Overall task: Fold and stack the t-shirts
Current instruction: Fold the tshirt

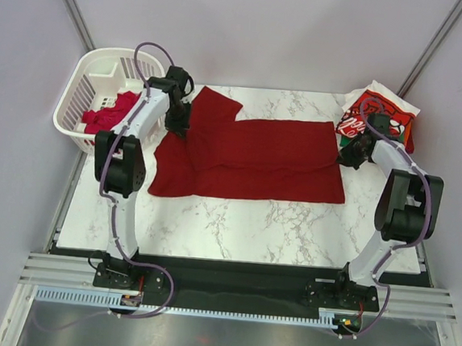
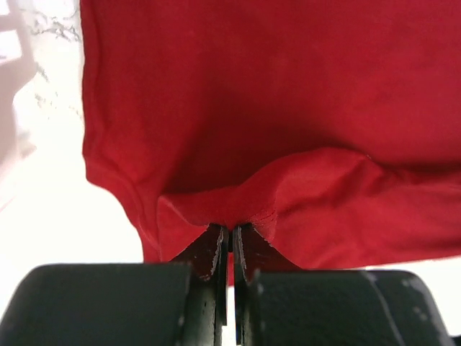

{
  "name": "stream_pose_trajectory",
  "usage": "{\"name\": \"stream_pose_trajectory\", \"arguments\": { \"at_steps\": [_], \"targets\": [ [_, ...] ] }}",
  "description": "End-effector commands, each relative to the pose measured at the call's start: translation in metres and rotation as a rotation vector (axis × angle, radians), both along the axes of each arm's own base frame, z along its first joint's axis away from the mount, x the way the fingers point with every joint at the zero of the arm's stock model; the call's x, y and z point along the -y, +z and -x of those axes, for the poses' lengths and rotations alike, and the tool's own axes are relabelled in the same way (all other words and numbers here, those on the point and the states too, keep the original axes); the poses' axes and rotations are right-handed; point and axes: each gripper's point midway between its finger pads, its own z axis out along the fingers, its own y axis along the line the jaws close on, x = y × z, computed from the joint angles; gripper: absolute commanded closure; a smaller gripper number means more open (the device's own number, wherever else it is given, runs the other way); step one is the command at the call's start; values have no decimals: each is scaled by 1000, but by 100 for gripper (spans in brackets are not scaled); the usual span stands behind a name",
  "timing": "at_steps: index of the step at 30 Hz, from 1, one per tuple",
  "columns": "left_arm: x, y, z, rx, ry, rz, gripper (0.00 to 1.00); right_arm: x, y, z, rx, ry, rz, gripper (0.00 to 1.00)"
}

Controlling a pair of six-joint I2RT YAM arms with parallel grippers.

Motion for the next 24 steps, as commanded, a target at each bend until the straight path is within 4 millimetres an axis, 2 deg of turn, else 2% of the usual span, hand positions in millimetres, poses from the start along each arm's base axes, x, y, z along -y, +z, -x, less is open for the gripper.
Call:
{"name": "stream_pose_trajectory", "arguments": {
  "at_steps": [1,3,4,5,6,9,10,11,12,13,14,15,16,17,18,19,20,21,22,23,24],
  "targets": [
    [-7,-11,-19,-9,-22,-29,98,6,-1,-24,30,-1,39,100],
    [-6,-18,-31,-6,-25,-33,98,5,-11,-28,12,0,31,100],
    [-5,-19,-36,1,-24,-34,98,5,-9,-32,19,-3,29,100],
    [-4,-13,-45,29,-25,-34,98,4,-9,-34,21,1,33,98],
    [-10,-23,-50,20,-20,-65,98,3,-11,-36,16,6,33,95],
    [-20,-22,-65,56,19,-129,98,2,-5,-39,32,19,42,67],
    [-22,-19,-67,66,42,-140,93,2,-3,-39,36,20,43,38],
    [-24,-14,-70,84,62,-141,85,2,-1,-38,39,26,52,28],
    [-21,1,-70,111,78,-123,77,5,8,-39,52,22,76,24],
    [-21,10,-71,133,96,-119,58,10,16,-37,54,31,121,18],
    [-20,22,-71,165,111,-116,45,3,26,-37,64,56,158,13],
    [-14,39,-71,207,109,-108,33,15,51,-36,84,17,260,4],
    [-12,66,-68,267,108,-94,13,9,63,-35,98,42,303,2],
    [-7,83,-69,312,102,-85,0,7,83,-31,123,41,325,2],
    [0,96,-66,340,78,-81,0,6,93,-30,141,38,337,2],
    [2,118,-61,383,73,-69,0,3,100,-27,154,44,339,2],
    [5,126,-56,393,73,-64,0,2,110,-22,176,43,337,2],
    [7,132,-48,398,74,-66,0,0,104,-13,162,49,329,2],
    [6,122,-35,361,78,-71,1,-4,102,-7,161,64,310,2],
    [3,136,-19,378,92,-48,2,-7,108,-1,187,71,302,2],
    [7,138,-7,371,113,2,2,-8,88,15,144,83,292,2]
  ]
}}
